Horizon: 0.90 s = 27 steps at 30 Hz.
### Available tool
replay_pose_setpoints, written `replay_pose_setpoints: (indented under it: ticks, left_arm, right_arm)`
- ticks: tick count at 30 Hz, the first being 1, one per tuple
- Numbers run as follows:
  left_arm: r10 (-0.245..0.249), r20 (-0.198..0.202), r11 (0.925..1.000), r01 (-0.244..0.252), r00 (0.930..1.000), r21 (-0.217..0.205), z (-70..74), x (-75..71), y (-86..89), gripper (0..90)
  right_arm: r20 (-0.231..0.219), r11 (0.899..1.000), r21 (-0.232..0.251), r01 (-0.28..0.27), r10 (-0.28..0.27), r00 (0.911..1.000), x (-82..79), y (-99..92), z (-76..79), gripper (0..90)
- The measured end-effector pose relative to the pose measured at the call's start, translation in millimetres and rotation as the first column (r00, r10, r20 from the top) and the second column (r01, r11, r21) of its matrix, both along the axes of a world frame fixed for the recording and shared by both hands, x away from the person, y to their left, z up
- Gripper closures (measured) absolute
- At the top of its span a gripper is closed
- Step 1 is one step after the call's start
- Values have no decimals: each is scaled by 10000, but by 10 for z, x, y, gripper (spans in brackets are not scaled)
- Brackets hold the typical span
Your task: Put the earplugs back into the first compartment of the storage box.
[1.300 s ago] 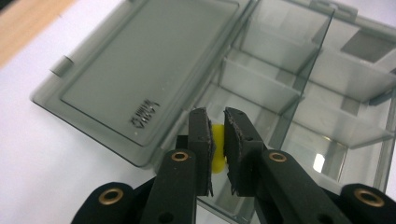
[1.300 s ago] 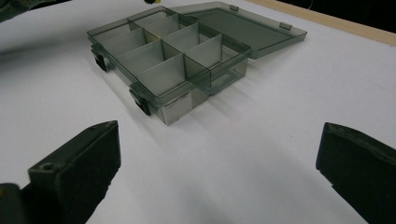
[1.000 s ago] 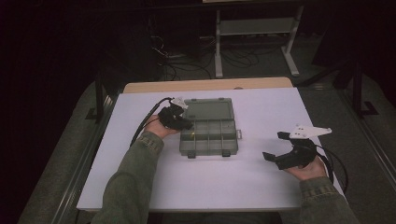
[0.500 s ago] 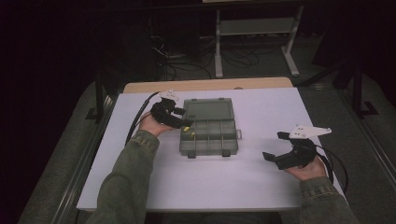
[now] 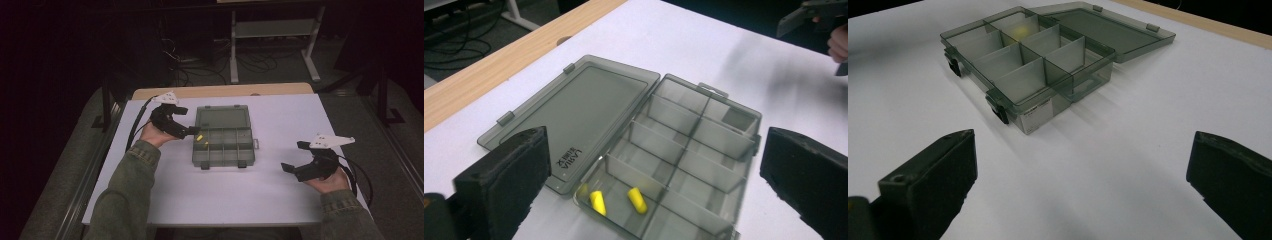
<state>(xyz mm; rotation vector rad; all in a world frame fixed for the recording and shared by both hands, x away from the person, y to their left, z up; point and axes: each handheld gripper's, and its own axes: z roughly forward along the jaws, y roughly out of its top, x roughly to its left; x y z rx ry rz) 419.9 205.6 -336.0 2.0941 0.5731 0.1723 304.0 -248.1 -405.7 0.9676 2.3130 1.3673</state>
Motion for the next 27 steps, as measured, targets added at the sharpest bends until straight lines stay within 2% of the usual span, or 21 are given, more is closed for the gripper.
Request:
replay_pose_setpoints:
  ticks: [8,19,23,27]
  left_arm:
    - [146,389,9995,-136,9991,-274,39,-143,191,0]
    - [584,452,9980,-572,9973,-269,-114,-305,467,0]
    - [670,512,9969,-647,9964,-453,-148,-356,516,0]
    - [705,605,9967,-679,9957,-442,-194,-423,563,0]
  right_arm:
    - [-12,10000,14,10,-10,10000,-2,3,2,0]
    - [-20,10000,-6,7,-7,10000,-4,9,-1,0]
    - [-15,10000,25,22,-22,10000,-7,13,3,0]
    - [-6,10000,22,6,-6,10000,-6,17,1,0]
